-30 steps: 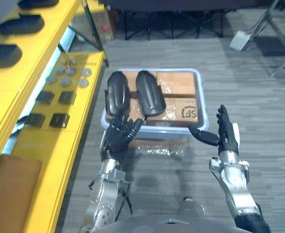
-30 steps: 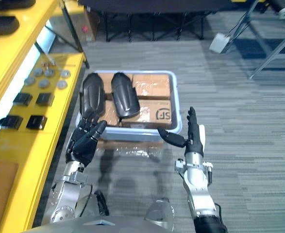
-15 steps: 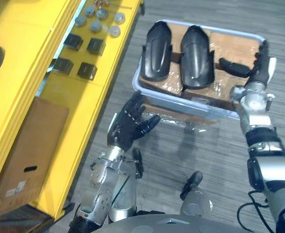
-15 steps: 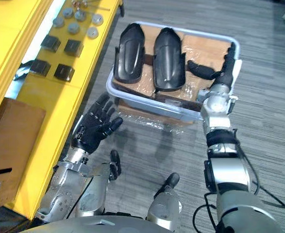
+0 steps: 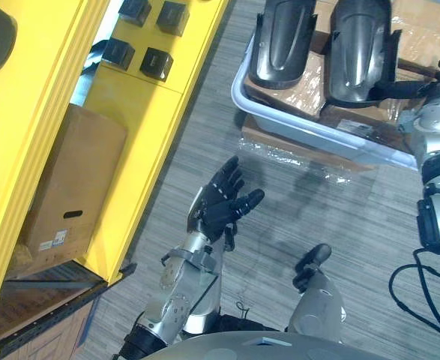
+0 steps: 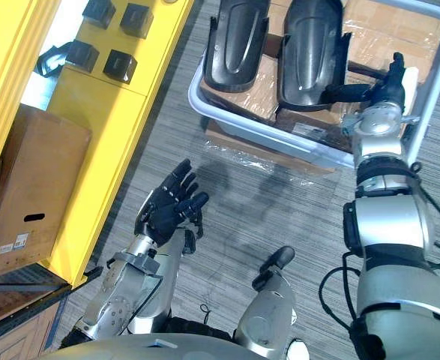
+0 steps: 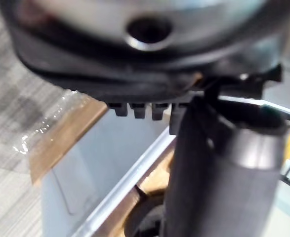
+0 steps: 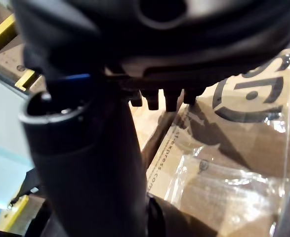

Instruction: Walk over and take three plastic housings, then place them on the shelf

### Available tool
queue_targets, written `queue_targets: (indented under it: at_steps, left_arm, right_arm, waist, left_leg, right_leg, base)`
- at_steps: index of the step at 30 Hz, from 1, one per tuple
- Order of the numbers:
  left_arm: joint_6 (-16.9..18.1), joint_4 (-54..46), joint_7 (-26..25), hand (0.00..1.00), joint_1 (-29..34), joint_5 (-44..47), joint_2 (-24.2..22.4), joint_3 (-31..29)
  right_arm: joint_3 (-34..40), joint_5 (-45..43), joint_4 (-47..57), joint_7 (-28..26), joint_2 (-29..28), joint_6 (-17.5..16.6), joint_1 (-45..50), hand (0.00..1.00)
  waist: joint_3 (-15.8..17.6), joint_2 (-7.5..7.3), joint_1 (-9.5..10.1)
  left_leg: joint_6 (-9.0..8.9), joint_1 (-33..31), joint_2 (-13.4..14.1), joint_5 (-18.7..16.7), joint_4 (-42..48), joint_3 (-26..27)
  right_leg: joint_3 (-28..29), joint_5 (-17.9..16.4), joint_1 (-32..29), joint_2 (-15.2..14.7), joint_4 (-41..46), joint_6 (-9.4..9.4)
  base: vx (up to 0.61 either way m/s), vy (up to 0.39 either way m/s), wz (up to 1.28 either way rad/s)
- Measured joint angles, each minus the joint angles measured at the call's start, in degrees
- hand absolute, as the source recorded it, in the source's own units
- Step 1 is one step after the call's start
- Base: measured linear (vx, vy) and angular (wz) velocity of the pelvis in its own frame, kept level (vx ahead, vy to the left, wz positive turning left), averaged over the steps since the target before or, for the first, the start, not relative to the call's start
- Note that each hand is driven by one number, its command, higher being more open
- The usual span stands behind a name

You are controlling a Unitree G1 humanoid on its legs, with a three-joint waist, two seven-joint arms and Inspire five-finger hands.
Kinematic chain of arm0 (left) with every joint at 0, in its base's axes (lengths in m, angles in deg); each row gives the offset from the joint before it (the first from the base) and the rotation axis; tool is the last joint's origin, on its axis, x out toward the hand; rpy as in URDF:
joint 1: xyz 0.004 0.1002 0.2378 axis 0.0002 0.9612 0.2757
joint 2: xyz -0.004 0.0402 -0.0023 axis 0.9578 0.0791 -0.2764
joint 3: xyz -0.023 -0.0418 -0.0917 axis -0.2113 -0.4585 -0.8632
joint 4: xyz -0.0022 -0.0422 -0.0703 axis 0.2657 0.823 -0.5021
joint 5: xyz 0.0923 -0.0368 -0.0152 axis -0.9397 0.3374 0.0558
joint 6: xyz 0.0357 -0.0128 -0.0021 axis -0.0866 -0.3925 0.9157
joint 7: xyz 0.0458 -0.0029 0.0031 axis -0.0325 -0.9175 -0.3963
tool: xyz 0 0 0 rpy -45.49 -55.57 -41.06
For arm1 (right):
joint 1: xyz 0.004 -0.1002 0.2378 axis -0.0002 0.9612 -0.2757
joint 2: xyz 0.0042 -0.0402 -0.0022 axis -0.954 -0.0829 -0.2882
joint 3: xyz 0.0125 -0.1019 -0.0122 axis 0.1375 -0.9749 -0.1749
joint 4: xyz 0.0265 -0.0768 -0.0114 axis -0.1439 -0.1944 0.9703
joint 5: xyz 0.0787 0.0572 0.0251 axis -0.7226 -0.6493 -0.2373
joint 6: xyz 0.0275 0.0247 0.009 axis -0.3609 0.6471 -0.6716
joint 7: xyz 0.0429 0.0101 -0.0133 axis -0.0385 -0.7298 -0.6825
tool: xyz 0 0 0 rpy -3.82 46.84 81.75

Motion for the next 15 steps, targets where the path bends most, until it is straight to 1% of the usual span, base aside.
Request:
queue_targets:
  at_steps: [1,3,5,6,8,10,12,13,15]
  left_arm:
    - [0.04,0.58,-0.03,1.00,0.06,0.48,0.10,0.16]
    - [0.30,0.57,-0.02,1.00,0.06,1.26,0.25,0.20]
    - [1.59,0.54,-0.02,1.00,0.10,1.71,0.42,0.18]
    - [2.10,0.48,-0.02,1.00,0.10,1.72,0.58,0.18]
    - [2.47,0.19,-0.02,1.00,0.09,1.72,0.61,0.09]
    - [2.51,0.11,-0.03,1.00,0.09,1.72,0.62,0.00]
    - [2.51,-0.31,-0.02,1.00,0.14,1.72,0.64,-0.18]
    - [2.50,-0.63,-0.03,1.00,0.19,1.72,0.65,-0.29]
    - [2.43,-2.99,-0.03,1.00,1.00,1.70,0.67,-1.38]
  right_arm:
    - [-1.72,2.58,-0.84,-0.58,1.67,1.50,-0.65,0.00]
    - [-2.73,4.84,-0.95,-1.15,2.79,2.69,-0.90,0.00]
    - [-5.20,10.42,-0.90,-1.73,3.92,3.85,-1.06,0.00]
    - [-6.10,11.80,-0.90,-1.73,3.97,4.18,-1.25,0.00]
    - [-7.81,13.61,-0.91,-1.96,3.82,5.34,-1.89,0.00]
    - [-8.32,15.36,-1.41,-3.03,2.45,6.86,-1.82,0.00]
    - [-9.38,17.91,-1.34,-2.93,1.54,7.42,-1.77,0.00]
    - [-9.42,17.98,-1.24,-3.20,1.35,7.58,-1.77,0.00]
    - [-9.20,17.87,-0.68,-3.74,0.23,9.13,-1.06,0.00]
  waist:
    - [0.01,-0.01,0.19]
    - [0.01,-0.01,0.47]
    - [0.01,-0.01,0.56]
    - [0.01,-0.01,0.44]
    - [0.01,-0.01,0.40]
    - [0.02,-0.03,0.43]
    - [0.07,-0.10,0.24]
    - [0.08,-0.12,0.25]
    - [0.32,-0.49,0.23]
  left_leg:
    - [-0.02,0.00,-0.15,0.67,-0.96,-0.40]
    - [-0.08,0.03,-0.43,1.08,-1.70,-0.50]
    - [-0.30,0.13,-0.59,1.64,-2.52,-0.53]
    - [-0.36,0.22,-0.58,1.93,-2.81,-0.53]
    - [-0.48,0.40,-0.41,2.30,-3.06,-0.53]
    - [-0.74,1.65,-0.04,2.72,-4.09,-0.48]
    - [-1.05,2.88,0.06,3.14,-5.06,-0.39]
    - [-1.14,3.25,0.09,3.32,-5.45,-0.38]
    - [-1.58,4.95,0.11,4.29,-7.45,-0.34]
  right_leg:
    - [-0.56,-0.07,-0.34,-0.10,0.01,-0.10]
    - [-0.72,-0.18,-0.53,-0.10,0.01,-0.29]
    - [-0.82,-0.23,-0.78,-0.06,0.11,-0.35]
    - [-0.86,-0.25,-0.64,-0.01,0.13,-0.38]
    - [-0.85,-0.32,-0.54,0.15,0.14,-0.51]
    - [-0.86,-0.47,0.21,0.32,0.12,-0.74]
    - [-0.85,-0.82,0.76,0.52,0.27,-1.30]
    - [-0.86,-0.96,0.87,0.58,0.42,-1.47]
    - [-1.03,-1.43,1.63,0.98,0.58,-1.95]
  base:
    - [-0.05,-0.033,0.15]
    - [-0.02,-0.015,0.06]
    - [0.00,0.000,0.00]
    - [0.01,-0.045,-0.02]
    - [0.01,-0.024,-0.01]
    - [0.00,-0.053,-0.01]
    - [0.00,-0.040,-0.02]
    - [-0.03,-0.052,-0.02]
    - [-0.03,-0.042,0.00]
